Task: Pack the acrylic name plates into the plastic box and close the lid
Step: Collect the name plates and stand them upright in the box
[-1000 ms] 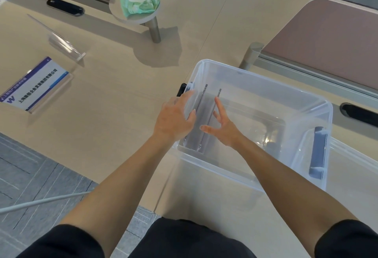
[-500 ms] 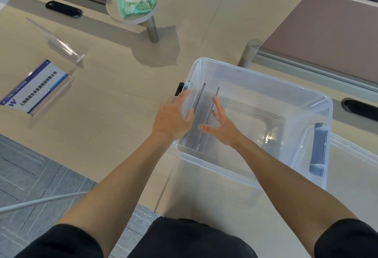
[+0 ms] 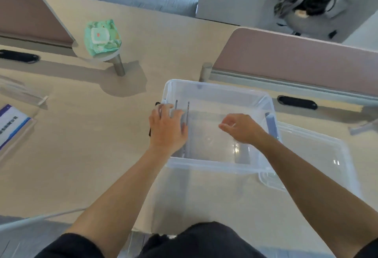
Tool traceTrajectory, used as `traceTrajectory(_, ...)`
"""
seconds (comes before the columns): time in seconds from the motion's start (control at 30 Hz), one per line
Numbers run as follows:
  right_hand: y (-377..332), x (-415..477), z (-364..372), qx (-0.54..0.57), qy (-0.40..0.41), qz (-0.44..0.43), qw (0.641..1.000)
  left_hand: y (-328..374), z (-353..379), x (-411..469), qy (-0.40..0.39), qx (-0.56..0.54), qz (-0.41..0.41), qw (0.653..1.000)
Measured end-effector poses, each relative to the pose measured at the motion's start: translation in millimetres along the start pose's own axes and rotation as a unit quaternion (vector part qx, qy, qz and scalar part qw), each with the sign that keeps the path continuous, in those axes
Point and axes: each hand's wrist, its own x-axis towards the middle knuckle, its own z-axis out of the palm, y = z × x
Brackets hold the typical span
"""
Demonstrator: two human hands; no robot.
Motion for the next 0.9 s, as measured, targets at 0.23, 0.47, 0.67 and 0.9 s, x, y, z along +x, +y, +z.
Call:
traceTrajectory(0.23, 54.1, -142.6, -53.0, -0.054, 0.087, 0.176, 0.979, 79.4, -2.8, -6.4, -0.126, -0.163, 0.068, 0.976)
traceTrajectory(0.47, 121.1, -283.7, -58.4, -0.009, 0.151, 0.312, 0.938, 187.7, 6.3, -42.8, -0.298, -0.207, 0.271, 0.892)
traceTrajectory(0.67, 188.4, -375.5, -41.9, 0.046, 0.192, 0.38, 0.904, 281.1, 30.1, -75.4, -0.36, -0.169, 0.34, 0.852)
traceTrajectory(0.9, 296.5, -464.3, -35.4, 0.073, 0.213, 0.401, 0.888, 399.3, 65.4, -126.2, -0.39, -0.116, 0.376, 0.833)
